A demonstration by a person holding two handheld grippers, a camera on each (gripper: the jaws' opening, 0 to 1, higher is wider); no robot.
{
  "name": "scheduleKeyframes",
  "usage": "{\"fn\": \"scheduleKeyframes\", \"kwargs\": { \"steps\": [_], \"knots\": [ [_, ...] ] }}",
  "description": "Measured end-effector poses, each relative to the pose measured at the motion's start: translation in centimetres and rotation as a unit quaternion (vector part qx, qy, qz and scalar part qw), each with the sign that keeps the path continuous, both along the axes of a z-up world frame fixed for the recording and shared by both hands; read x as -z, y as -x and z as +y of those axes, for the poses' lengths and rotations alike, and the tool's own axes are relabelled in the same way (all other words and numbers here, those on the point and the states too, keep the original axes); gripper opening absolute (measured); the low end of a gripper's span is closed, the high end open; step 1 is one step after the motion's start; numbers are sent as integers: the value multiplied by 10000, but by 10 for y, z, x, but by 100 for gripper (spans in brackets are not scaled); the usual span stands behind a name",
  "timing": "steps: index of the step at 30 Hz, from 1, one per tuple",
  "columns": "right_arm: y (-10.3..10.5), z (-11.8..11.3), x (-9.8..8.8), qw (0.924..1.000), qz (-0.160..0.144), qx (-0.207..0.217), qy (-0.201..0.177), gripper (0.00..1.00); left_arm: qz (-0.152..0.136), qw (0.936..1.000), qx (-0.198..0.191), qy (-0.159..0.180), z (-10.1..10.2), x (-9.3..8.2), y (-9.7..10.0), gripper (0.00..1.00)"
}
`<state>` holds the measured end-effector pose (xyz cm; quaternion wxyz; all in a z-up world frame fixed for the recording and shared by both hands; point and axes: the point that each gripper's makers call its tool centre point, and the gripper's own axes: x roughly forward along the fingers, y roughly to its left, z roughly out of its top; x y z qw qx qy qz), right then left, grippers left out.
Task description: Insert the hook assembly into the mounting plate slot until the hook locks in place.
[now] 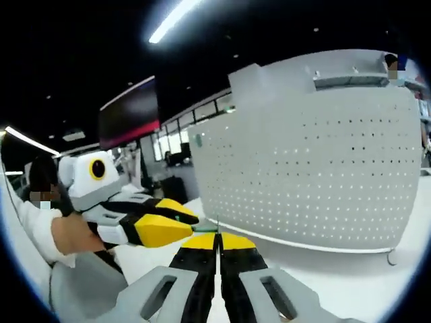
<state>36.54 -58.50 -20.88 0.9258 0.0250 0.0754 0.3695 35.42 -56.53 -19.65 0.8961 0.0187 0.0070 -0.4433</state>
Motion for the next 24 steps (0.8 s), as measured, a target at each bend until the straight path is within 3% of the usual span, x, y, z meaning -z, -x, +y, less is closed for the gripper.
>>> {"fn": "scheduleKeyframes", "kwargs": {
  "steps": [11, 24],
  "knots": [
    [-4, 2, -4, 9995, -259, 175, 92, 0, 13, 9996, -287, 16, 2, 0, -3, 5],
    [-6, 3, -7, 9994, -294, 188, 32, 0, 26, 9991, -398, 129, 1, -2, -6, 5]
  ]
}}
